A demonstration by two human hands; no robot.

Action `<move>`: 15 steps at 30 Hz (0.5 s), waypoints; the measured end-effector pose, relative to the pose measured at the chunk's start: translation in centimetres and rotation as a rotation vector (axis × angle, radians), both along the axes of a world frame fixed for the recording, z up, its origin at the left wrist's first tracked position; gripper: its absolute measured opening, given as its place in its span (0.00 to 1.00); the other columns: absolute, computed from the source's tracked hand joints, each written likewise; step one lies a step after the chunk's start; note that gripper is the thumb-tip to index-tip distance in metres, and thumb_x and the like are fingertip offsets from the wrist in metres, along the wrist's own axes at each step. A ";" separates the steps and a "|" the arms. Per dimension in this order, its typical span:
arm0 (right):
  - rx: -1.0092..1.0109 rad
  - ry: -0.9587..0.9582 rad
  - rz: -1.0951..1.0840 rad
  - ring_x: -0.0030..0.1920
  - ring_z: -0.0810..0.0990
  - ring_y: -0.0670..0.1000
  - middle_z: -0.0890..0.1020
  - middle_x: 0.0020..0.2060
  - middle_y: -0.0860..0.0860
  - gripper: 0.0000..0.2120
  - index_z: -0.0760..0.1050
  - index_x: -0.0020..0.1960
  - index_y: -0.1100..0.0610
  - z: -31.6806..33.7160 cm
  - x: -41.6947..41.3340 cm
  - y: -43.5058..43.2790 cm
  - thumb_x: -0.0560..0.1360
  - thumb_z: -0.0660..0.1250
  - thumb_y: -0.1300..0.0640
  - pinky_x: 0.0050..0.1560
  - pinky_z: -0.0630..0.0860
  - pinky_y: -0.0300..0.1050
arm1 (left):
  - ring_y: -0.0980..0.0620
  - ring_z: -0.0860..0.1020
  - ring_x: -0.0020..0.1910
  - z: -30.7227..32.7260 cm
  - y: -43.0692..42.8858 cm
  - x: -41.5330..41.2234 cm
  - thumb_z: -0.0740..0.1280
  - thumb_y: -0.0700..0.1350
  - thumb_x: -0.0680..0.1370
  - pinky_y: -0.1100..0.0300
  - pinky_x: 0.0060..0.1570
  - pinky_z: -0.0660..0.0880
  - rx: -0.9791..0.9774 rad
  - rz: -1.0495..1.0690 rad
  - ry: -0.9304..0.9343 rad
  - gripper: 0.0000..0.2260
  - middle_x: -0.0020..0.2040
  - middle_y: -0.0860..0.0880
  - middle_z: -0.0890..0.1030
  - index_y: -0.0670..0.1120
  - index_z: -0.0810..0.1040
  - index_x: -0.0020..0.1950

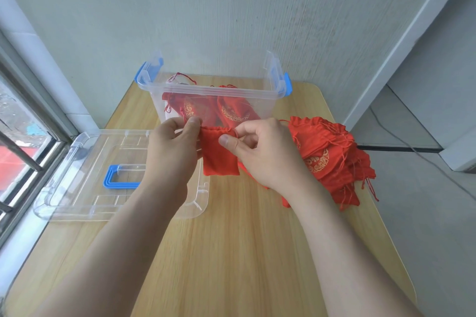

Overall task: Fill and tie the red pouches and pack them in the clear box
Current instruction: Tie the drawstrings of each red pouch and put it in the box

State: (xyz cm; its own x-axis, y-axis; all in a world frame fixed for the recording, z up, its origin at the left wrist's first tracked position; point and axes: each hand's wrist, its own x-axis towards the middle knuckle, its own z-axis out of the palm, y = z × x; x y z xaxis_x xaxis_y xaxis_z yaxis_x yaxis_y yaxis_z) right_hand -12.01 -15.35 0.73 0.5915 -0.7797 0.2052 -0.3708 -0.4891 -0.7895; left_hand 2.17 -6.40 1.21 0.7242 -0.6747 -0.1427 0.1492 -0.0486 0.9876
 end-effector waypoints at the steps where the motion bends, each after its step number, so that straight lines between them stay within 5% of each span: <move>1: 0.006 0.018 0.015 0.25 0.72 0.44 0.82 0.26 0.53 0.12 0.83 0.42 0.55 0.0 0.0 0.1 0.80 0.75 0.48 0.28 0.69 0.39 | 0.49 0.86 0.43 0.0 0.0 0.0 0.67 0.46 0.85 0.50 0.53 0.86 -0.006 -0.001 0.024 0.12 0.42 0.46 0.85 0.38 0.81 0.55; 9: 0.156 0.136 0.040 0.23 0.69 0.41 0.73 0.24 0.42 0.17 0.77 0.39 0.51 0.3 0.2 0.1 0.86 0.63 0.53 0.26 0.63 0.36 | 0.49 0.83 0.46 0.2 0.0 0.2 0.66 0.45 0.86 0.51 0.56 0.83 -0.069 -0.015 0.164 0.09 0.45 0.48 0.85 0.45 0.85 0.58; 15: 0.192 0.133 -0.067 0.24 0.64 0.46 0.67 0.23 0.47 0.23 0.73 0.37 0.66 0.7 0.0 0.2 0.85 0.66 0.50 0.27 0.61 0.42 | 0.48 0.83 0.47 0.2 0.0 0.4 0.64 0.44 0.87 0.51 0.55 0.80 -0.165 -0.046 0.380 0.07 0.45 0.49 0.86 0.44 0.80 0.60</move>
State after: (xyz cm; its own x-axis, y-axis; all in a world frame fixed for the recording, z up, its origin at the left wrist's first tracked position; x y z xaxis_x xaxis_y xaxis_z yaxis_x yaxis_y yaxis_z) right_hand -12.06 -15.18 1.48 0.5491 -0.8353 -0.0268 -0.5040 -0.3054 -0.8079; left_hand 2.58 -6.43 1.38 0.6096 -0.7411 -0.2814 0.5061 0.0906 0.8577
